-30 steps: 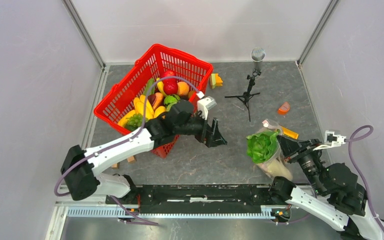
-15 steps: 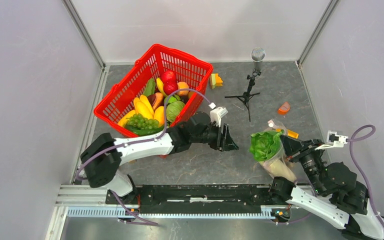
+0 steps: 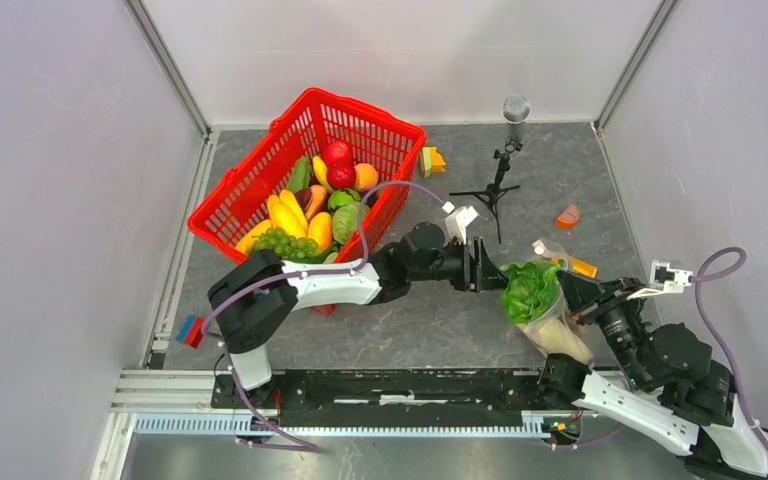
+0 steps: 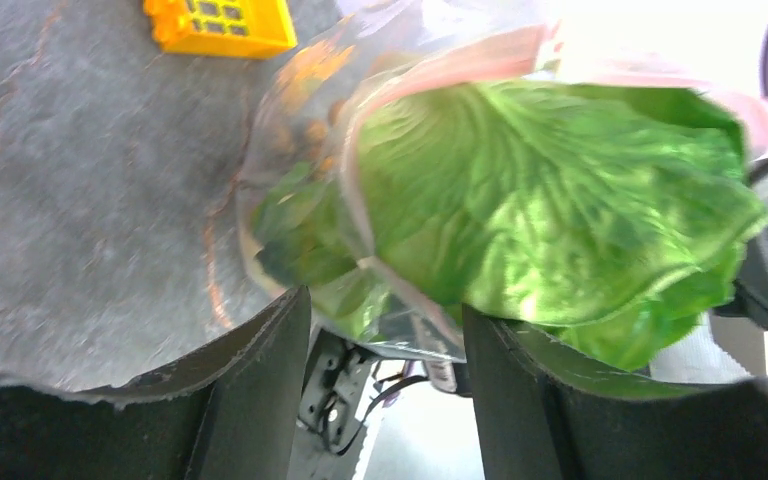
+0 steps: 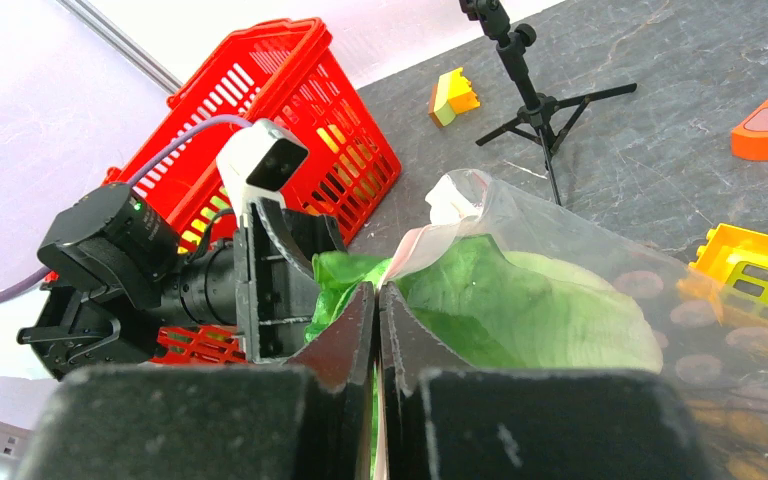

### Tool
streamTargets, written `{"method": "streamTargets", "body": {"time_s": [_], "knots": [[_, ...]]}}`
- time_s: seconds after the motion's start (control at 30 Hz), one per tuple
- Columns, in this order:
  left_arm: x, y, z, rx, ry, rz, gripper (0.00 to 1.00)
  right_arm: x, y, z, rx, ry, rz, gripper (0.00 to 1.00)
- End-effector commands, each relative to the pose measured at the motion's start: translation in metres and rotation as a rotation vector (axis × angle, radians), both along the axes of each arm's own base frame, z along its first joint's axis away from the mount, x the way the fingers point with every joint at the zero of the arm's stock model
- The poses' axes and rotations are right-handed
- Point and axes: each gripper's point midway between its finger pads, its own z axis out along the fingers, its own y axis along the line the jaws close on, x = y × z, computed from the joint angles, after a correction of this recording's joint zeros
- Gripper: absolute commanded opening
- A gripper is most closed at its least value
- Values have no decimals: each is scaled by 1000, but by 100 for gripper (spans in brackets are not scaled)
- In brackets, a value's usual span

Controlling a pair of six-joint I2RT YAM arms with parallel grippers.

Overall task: Place the food in the zip-top bag and seal the zipper
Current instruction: Adjust the zipper food storage bag at the center of the board.

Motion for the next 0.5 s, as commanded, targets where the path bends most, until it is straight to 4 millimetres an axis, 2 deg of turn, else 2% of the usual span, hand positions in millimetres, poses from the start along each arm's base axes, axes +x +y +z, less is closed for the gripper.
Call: {"method": "streamTargets", "body": {"time_s": [0.0, 0.2, 0.33, 0.47], "knots": [[-3, -20, 52, -190, -14, -42, 63, -2, -3, 19, 83, -41, 7, 6], [-9, -33, 29, -144, 48, -88, 59, -3, -3, 20, 97, -47, 10, 6], [-8, -39, 14, -67, 18, -78, 52, -3, -3, 21, 102, -50, 14, 6], [-4, -42, 9, -48, 3, -68, 51, -3, 0, 22, 103, -53, 22, 6]]}}
